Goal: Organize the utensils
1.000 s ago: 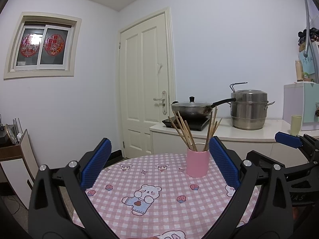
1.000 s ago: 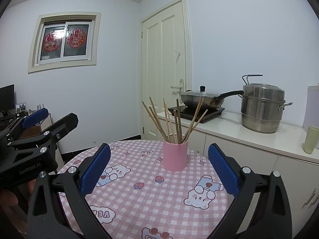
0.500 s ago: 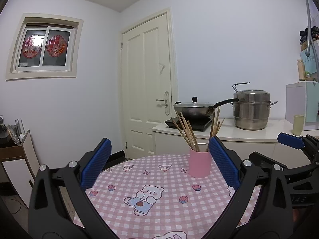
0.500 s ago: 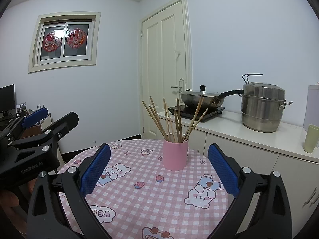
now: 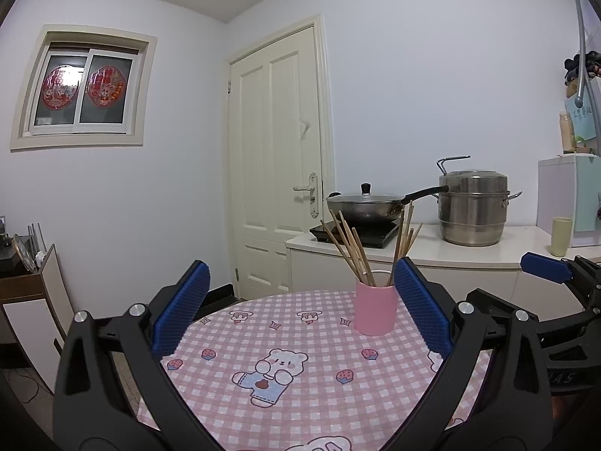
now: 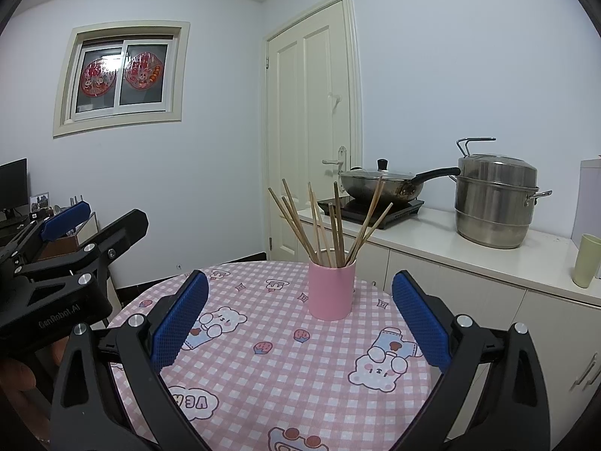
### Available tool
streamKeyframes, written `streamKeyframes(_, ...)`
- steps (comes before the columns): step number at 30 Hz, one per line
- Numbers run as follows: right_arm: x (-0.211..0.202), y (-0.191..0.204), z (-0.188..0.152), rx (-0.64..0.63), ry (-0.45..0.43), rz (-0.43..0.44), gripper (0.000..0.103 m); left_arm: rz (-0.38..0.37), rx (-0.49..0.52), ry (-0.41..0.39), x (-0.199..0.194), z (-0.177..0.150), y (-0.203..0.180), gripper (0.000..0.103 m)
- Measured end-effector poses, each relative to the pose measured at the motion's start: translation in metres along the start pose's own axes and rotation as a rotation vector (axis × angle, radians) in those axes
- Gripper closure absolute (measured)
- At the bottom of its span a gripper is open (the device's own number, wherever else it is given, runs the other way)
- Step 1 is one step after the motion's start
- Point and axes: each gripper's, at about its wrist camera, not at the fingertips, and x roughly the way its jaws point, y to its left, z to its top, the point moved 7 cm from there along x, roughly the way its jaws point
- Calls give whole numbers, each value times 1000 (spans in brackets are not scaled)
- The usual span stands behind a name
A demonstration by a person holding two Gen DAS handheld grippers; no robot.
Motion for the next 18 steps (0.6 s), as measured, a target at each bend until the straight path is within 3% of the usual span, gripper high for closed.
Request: streamKeyframes(18,1,1,-1,-2,2,3,8,4,8,2,1,0,-2,7)
